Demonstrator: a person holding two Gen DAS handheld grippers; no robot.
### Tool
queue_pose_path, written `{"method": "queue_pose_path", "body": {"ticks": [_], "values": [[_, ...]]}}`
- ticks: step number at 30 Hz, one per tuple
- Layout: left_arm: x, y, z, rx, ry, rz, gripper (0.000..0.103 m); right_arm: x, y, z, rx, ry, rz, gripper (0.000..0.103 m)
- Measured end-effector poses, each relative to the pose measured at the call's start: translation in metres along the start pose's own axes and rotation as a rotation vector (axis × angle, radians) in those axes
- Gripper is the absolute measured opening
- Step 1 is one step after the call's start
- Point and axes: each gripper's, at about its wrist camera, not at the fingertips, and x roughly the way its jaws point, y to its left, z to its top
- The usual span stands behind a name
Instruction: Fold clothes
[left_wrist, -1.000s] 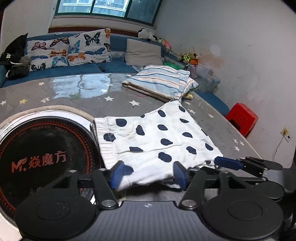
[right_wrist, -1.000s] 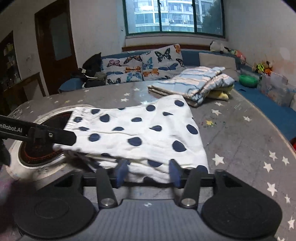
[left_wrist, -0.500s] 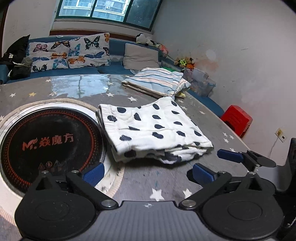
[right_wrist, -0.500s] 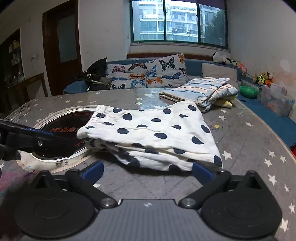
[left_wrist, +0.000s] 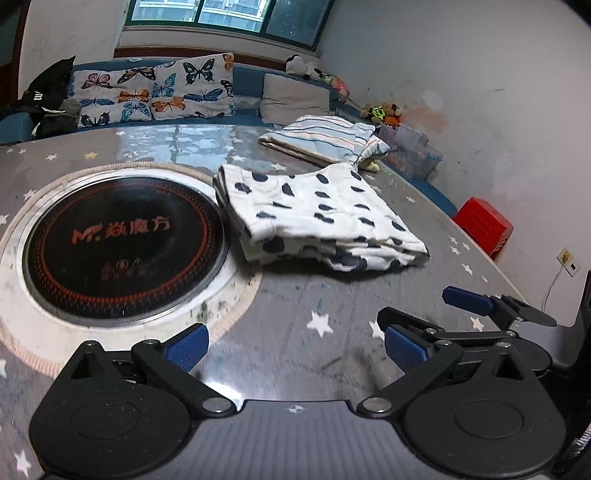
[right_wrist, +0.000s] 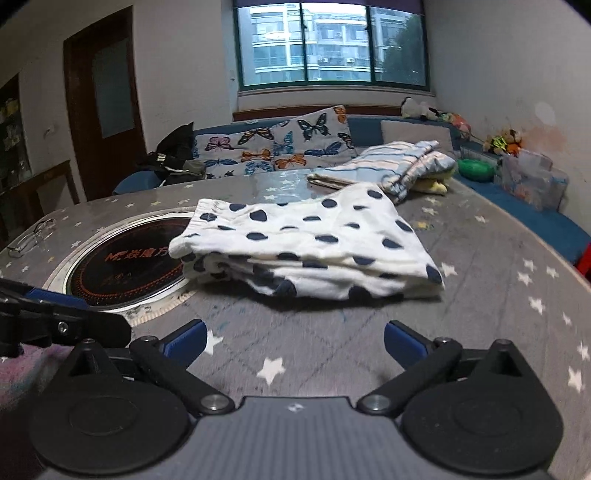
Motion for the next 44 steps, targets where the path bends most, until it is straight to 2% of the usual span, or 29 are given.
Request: {"method": "queue_pose_path", "body": {"ticks": [16, 32, 44], "values": [[-0.001, -0.02, -0.036, 0.006, 0.032, 0.033, 0.103, -0.028, -0.017, -0.027, 0.104, -0.045, -0.047, 0.103], [0.003, -0.03, -0.043, 0.017, 0.056, 0.057, 0.103, -0.034, -0.024, -0.032, 0.14, -0.061, -0.077, 0.103], [-0.002, -0.029, -0.044, 0.008, 0.045, 0.075, 0.103, -0.039, -0.018, -0.031, 0.131, -0.071, -0.1, 0.103]]}}
